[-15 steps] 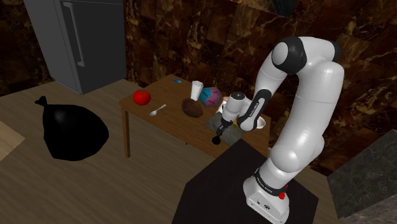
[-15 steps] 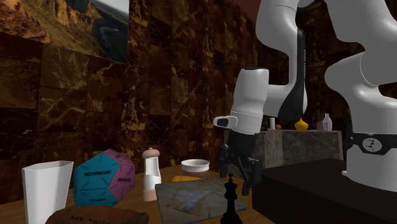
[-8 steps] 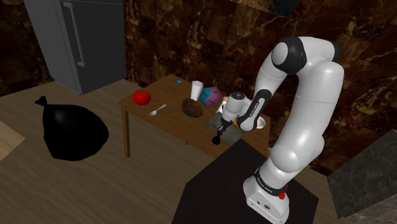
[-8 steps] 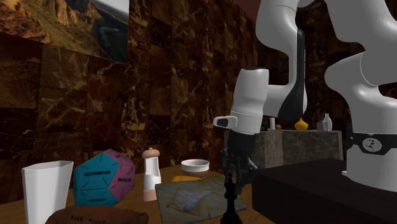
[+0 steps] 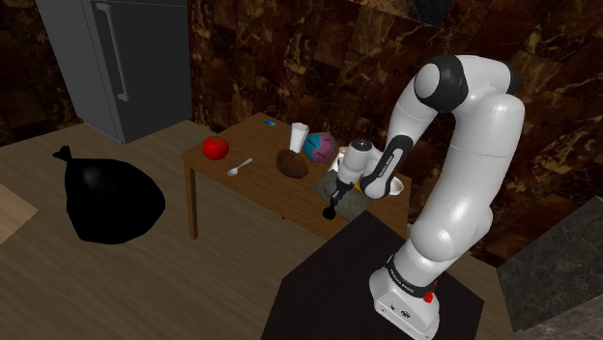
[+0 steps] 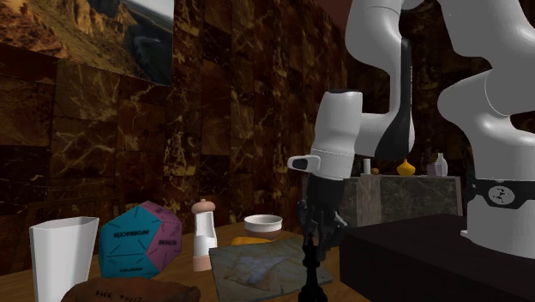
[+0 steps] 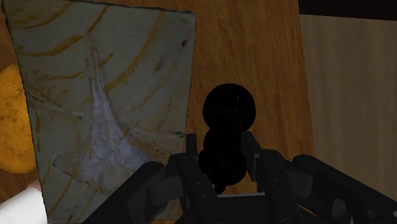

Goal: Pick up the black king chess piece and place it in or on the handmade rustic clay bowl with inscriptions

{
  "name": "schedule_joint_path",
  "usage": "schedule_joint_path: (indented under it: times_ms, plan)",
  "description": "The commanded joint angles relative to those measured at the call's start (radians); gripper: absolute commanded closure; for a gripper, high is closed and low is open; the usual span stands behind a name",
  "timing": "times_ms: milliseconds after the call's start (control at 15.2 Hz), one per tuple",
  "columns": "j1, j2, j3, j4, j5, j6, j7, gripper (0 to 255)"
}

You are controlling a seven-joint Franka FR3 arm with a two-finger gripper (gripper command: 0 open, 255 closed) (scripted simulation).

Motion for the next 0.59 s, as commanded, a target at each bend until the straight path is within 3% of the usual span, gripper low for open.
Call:
schedule_joint_path:
  times_ms: [0,528]
  plan:
    - [-0.032,-0.034,0.035,-0.014,0.037,-0.026,-0.043,255]
    - [-0.135,-0.205,0.169,-0.080,0.257,-0.141,-0.263,255]
